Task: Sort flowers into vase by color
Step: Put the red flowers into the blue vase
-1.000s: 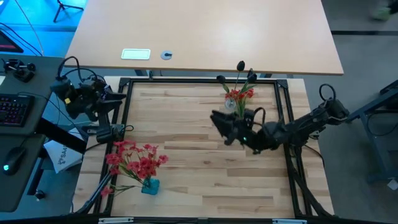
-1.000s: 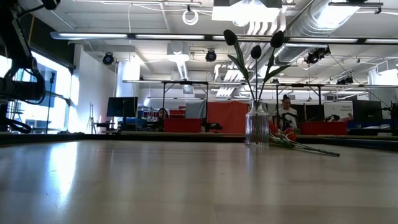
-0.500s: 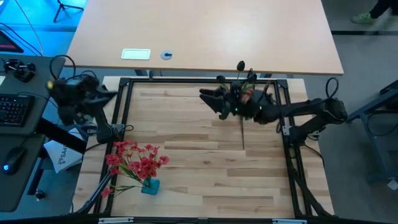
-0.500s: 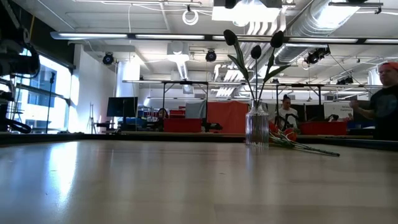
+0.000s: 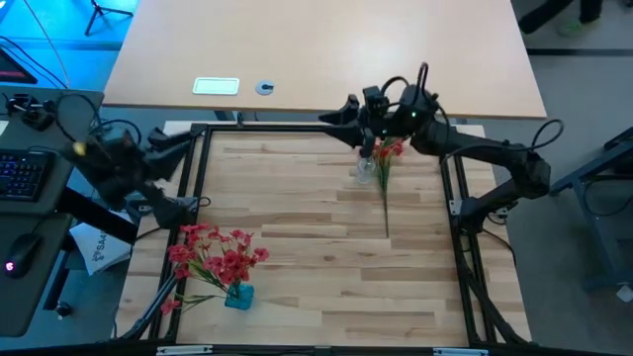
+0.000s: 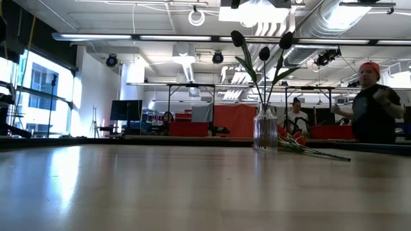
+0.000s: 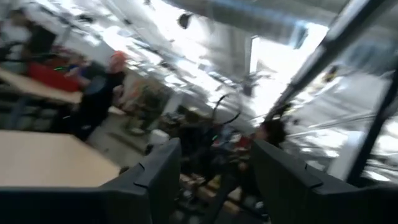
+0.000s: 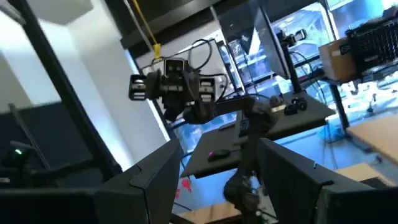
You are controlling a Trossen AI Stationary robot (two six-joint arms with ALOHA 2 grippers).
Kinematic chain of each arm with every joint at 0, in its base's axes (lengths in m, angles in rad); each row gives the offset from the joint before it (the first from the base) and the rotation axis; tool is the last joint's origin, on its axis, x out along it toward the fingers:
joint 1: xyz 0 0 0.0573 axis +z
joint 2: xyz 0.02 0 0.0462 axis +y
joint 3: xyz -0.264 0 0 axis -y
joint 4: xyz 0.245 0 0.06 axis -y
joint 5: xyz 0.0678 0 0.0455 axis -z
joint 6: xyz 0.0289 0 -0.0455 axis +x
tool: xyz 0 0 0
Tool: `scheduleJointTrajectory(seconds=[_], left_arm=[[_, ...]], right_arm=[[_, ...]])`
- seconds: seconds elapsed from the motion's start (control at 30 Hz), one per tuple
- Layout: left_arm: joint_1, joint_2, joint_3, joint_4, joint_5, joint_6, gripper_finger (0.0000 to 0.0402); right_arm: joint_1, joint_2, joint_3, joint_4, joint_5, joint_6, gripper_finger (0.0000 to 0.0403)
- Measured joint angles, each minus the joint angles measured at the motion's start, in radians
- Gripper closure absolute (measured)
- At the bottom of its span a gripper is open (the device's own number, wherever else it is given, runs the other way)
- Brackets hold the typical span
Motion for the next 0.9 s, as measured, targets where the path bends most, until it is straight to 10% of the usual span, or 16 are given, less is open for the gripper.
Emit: scheduleJointTrajectory(seconds=[0.27,0.57,0.9], left_arm=[[0.296,0.013,0.000,-0.396,0.204,-0.441,0.0225],[0.692,-0.019,0.000,-0.677,0.749,-0.711,0.0225],[1.138,0.220,0.000,-0.633,1.357,-0.789,0.0225]], right_arm=[[-0.021,0.000,0.089,-0.065,-0.007,-0.036,0.0194],[0.115,0.000,0.196,-0.453,0.222,-0.121,0.0194],[0.244,0.000,0.283,-0.900,0.420,-0.031,0.0194]])
